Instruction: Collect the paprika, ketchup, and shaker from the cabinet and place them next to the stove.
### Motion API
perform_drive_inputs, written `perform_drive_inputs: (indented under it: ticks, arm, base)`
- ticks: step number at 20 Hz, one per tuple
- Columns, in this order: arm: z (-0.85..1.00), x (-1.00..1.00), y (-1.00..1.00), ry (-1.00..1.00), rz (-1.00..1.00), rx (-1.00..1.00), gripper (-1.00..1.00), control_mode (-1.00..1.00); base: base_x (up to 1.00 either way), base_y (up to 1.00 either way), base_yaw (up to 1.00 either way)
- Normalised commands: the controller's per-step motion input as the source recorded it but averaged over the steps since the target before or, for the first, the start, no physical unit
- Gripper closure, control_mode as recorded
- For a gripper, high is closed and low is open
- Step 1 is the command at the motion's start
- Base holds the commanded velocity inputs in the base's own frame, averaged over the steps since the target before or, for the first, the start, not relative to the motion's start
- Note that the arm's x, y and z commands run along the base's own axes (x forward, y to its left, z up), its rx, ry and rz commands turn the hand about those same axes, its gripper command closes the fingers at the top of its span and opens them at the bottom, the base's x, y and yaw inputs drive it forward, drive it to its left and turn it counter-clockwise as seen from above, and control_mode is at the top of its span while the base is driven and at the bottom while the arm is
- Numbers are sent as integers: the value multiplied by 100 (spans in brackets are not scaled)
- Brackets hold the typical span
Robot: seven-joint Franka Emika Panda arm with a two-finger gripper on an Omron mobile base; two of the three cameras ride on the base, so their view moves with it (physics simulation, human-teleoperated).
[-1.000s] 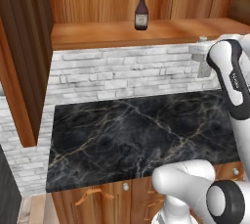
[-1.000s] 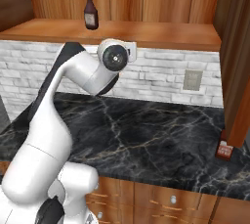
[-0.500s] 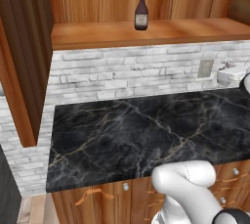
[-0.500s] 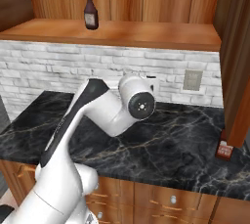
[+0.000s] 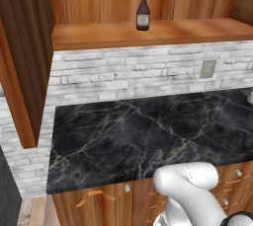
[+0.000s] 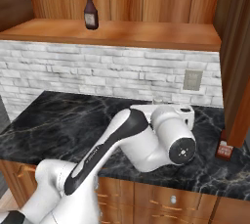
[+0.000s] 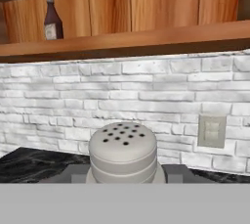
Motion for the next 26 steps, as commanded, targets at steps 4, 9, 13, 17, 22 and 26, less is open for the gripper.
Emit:
perform_drive_inputs:
  ticks: [4,9,13,17,22,26]
  arm:
    - [-46,-44,-85,0,0,0,100,-100]
    - [-49,-45,-72,0,-3,0,100,-100]
    - [-49,-23,-61,0,-3,0,100,-100]
    - [-40,-4,-56,1,-2,0,100,-100]
    - [-37,0,-51,0,0,0,100,-100]
    - [-44,0,-42,0,0,-1,100,-100]
  base:
    - [0,0,0]
    - [0,0,0]
    - [0,0,0]
    - [0,0,0]
    - [0,0,0]
    - [0,0,0]
